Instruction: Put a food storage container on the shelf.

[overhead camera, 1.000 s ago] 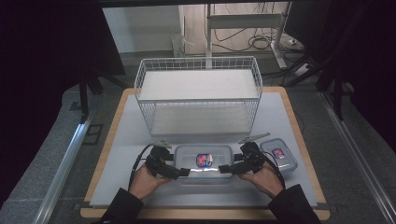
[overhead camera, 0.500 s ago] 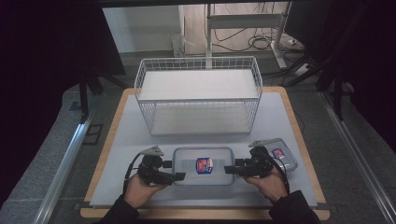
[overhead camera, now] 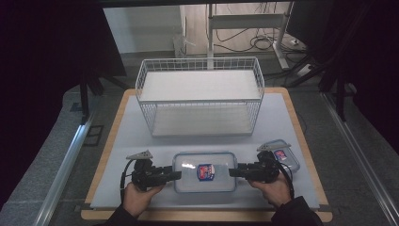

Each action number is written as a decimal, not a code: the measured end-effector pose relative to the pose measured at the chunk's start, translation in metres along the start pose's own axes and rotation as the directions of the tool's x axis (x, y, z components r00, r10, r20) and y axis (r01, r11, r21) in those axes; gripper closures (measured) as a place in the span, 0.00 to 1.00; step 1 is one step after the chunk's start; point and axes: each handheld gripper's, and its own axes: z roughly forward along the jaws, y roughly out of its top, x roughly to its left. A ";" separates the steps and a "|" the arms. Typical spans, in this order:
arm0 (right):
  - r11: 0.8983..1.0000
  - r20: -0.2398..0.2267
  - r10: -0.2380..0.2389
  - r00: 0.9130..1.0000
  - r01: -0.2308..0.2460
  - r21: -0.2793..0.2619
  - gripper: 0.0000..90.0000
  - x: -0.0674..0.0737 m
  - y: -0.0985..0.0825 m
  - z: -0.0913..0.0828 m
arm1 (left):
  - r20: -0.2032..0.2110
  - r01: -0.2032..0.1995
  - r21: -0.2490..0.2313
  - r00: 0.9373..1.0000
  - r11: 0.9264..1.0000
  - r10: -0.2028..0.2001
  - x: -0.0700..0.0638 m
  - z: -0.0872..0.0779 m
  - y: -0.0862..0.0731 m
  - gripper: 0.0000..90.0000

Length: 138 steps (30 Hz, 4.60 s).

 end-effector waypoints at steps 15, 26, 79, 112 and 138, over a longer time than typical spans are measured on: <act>0.999 0.002 0.044 0.999 -0.044 -0.015 0.59 0.004 -0.002 -0.003 | 0.000 0.038 -0.028 0.999 0.999 -0.038 -0.002 -0.003 0.002 0.60; 0.999 0.019 -0.005 1.000 0.006 -0.042 0.59 0.011 0.016 -0.005 | -0.010 0.005 -0.049 1.000 0.999 -0.005 -0.005 -0.011 0.023 0.60; 0.982 0.012 -0.063 0.998 0.064 -0.175 0.58 0.034 0.196 -0.041 | -0.031 -0.095 -0.130 0.995 0.987 0.092 -0.015 -0.061 0.205 0.61; 0.976 0.036 -0.011 0.999 0.019 -0.216 0.58 0.011 0.269 -0.031 | -0.029 -0.016 -0.137 1.000 0.990 0.012 0.024 -0.054 0.273 0.60; 0.956 0.167 -0.042 0.985 0.088 -0.280 0.48 -0.004 0.272 -0.013 | -0.183 -0.094 -0.184 0.981 0.978 0.060 0.032 -0.032 0.272 0.50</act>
